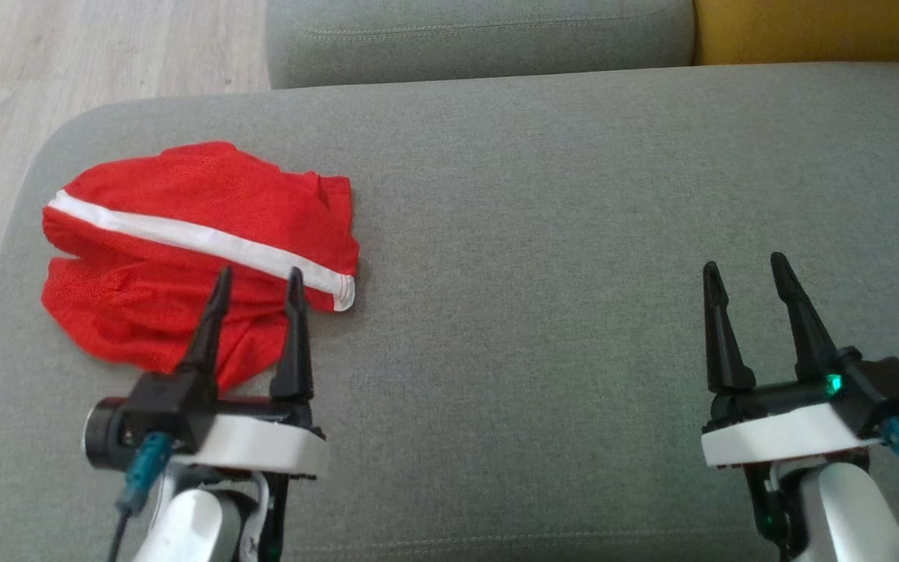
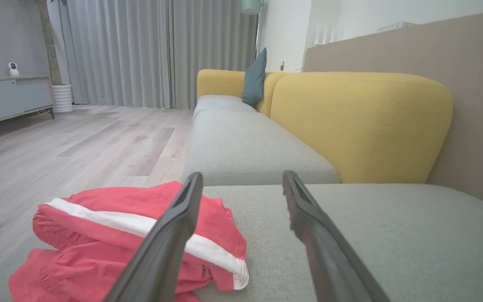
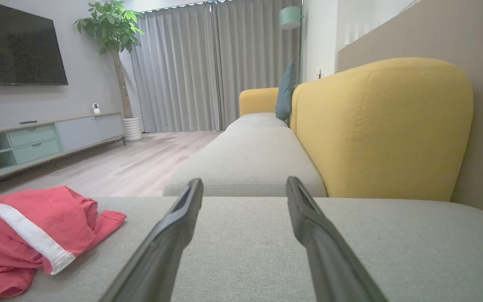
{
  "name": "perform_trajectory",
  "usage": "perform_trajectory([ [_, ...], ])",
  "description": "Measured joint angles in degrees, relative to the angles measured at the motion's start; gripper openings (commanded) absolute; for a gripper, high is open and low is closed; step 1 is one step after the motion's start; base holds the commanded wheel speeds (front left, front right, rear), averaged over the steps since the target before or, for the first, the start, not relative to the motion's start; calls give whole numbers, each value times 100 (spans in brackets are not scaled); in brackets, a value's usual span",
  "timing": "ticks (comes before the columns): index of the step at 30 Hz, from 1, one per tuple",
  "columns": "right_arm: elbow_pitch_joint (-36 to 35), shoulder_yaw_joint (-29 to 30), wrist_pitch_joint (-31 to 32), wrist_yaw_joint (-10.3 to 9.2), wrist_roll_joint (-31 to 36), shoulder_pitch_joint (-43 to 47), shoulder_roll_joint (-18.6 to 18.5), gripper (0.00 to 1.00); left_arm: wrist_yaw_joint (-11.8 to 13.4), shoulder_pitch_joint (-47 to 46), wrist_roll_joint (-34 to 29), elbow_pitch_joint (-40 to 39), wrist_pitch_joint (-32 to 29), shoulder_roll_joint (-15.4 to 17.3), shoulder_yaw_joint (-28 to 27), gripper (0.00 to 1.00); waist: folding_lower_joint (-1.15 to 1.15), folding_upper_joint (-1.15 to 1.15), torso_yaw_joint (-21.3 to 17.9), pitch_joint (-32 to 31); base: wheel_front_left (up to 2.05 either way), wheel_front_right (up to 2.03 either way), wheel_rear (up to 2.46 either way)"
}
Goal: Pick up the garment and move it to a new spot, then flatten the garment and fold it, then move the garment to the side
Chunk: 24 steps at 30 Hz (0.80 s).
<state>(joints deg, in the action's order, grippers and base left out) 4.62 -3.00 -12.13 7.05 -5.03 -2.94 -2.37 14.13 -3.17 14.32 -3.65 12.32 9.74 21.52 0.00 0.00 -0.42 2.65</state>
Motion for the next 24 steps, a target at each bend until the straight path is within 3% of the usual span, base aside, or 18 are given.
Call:
perform_trajectory([
  [11,231,68,-176,0,-1146,10,-1,100,-639,372,-402,214,166,-431,-635,100,0,0,6,-72,0,0,0],
  [17,334,-35,-224,0,-1152,13,-2,100,-907,427,-678,312,197,-565,-868,100,0,0,-17,-97,0,0,0],
  [24,364,-40,-224,0,-1155,13,-2,100,-1046,427,-762,363,197,-646,-981,100,0,0,4,-135,0,0,0],
])
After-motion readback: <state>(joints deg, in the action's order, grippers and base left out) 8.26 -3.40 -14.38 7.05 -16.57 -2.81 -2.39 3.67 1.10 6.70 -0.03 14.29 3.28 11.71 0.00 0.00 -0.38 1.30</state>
